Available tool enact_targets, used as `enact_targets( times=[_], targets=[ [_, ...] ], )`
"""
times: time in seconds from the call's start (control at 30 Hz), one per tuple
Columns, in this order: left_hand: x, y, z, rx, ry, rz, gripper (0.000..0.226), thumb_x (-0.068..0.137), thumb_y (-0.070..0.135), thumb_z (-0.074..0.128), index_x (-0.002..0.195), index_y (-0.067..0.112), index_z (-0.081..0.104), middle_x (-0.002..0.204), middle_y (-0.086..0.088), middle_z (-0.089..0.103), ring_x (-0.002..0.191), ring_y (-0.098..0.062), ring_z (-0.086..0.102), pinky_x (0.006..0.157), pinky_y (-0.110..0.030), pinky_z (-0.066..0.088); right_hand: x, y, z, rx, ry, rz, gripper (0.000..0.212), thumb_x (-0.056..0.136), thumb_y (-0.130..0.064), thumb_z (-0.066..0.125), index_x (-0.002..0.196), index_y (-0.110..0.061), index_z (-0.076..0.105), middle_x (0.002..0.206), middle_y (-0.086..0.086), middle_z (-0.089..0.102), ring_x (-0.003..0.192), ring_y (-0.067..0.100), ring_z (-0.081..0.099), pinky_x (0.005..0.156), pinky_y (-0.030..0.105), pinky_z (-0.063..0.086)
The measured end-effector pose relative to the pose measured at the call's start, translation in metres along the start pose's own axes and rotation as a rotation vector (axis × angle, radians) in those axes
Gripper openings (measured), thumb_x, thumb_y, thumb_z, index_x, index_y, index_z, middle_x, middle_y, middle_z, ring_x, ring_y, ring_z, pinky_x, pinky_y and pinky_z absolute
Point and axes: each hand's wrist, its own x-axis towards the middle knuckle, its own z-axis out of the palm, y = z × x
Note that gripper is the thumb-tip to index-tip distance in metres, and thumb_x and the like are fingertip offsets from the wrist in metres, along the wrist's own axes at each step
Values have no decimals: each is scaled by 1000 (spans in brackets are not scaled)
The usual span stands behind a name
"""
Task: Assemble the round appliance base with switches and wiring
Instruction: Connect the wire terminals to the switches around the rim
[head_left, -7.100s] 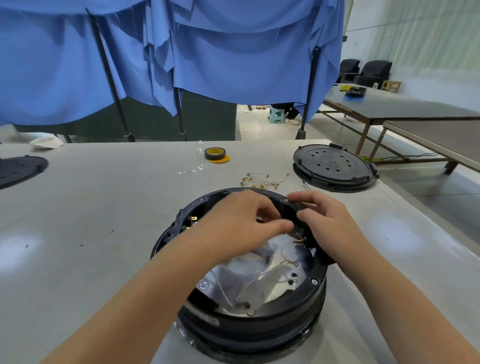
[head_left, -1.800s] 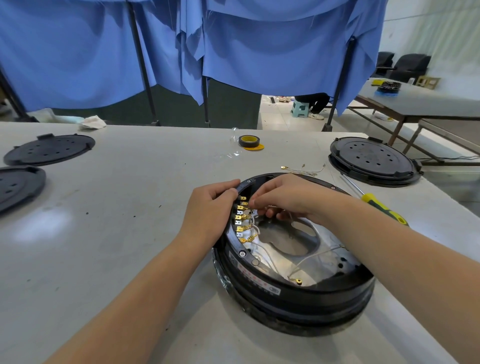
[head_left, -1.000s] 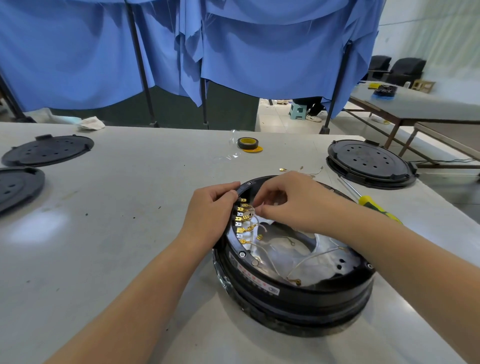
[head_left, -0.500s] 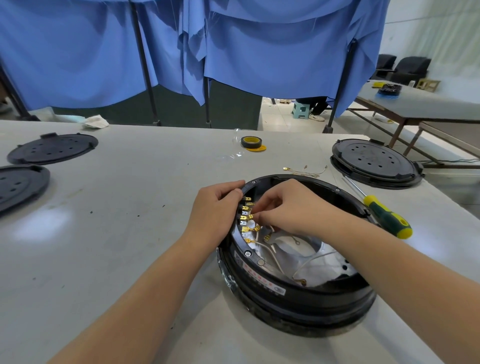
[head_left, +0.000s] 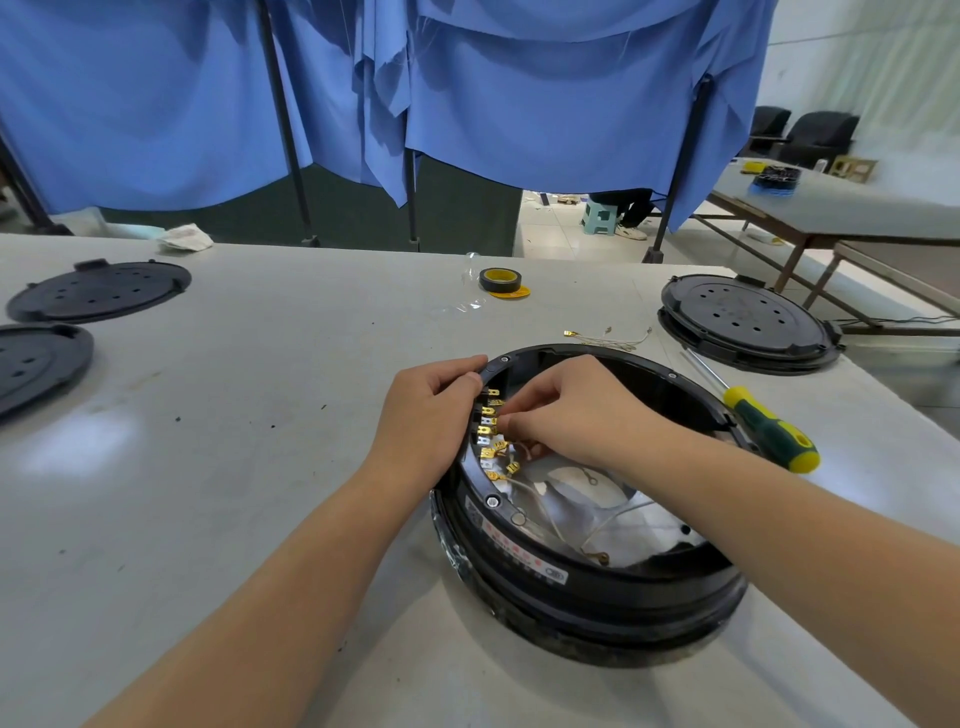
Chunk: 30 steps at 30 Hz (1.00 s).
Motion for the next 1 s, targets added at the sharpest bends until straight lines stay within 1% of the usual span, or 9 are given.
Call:
enact_targets(
  times=[0.17,0.27,0.37,0.57,0.67,0.73,0.8,0.9,1.0],
  targets=[
    [-1,0,0,-1,5,-2,28,92,9,55,115,14,71,113,2,71,104,-9,63,93,-24,49,0,0,0,94,-19,52,15,79,-10,75,67,-17,73,72,12,72,49,10,61,54,20,56],
    [-2,-1,1,-9,10,-3,28,92,8,55,115,14,71,113,1,71,105,-10,63,94,-26,49,0,-1,2,149,-32,84,17,80,-8,75,65,-15,71,63,6,68,44,7,60,48,16,51],
    [-1,-1,1,-7,16,-2,28,91,8,55,114,14,71,114,1,70,105,-9,63,91,-22,48,0,-1,2,212,-58,116,12,81,-5,73,71,-10,70,61,6,66,43,6,61,46,15,50],
    [-1,0,3,-33,18,-32,28,91,7,55,113,14,72,112,0,72,106,-13,64,98,-34,50,0,-1,2,285,-78,140,5,82,-2,71,78,-5,69,67,10,66,45,7,62,47,16,51],
    [-1,-1,2,-26,9,-31,28,91,8,55,112,15,72,112,1,72,106,-12,64,97,-32,50,0,1,2,289,-81,121,3,83,-3,71,81,-4,69,70,11,66,45,7,62,48,15,51],
    [-1,-1,0,4,-4,-14,28,91,10,56,112,17,72,112,3,71,104,-10,64,92,-26,49,-1,2,1,240,-78,78,2,83,-7,71,83,-5,70,71,10,67,47,6,63,50,15,51],
    [1,-2,-2,81,2,27,25,90,15,58,107,22,74,106,6,69,97,-8,63,83,-20,47,-1,3,1,196,-81,37,5,83,-9,72,88,-8,70,72,9,68,49,6,63,51,16,52],
    [4,-3,-8,279,35,102,12,85,25,63,91,29,74,75,7,52,67,-5,51,61,-20,37,-1,4,-1,154,-93,23,9,83,-11,72,90,-11,66,73,9,69,51,7,64,56,21,56],
    [4,-3,-13,319,14,121,4,82,28,67,79,28,70,47,9,42,46,-5,42,52,-25,33,-1,3,-5,76,-120,7,12,81,-13,72,88,-16,62,74,7,67,54,8,65,63,27,59]
  ],
)
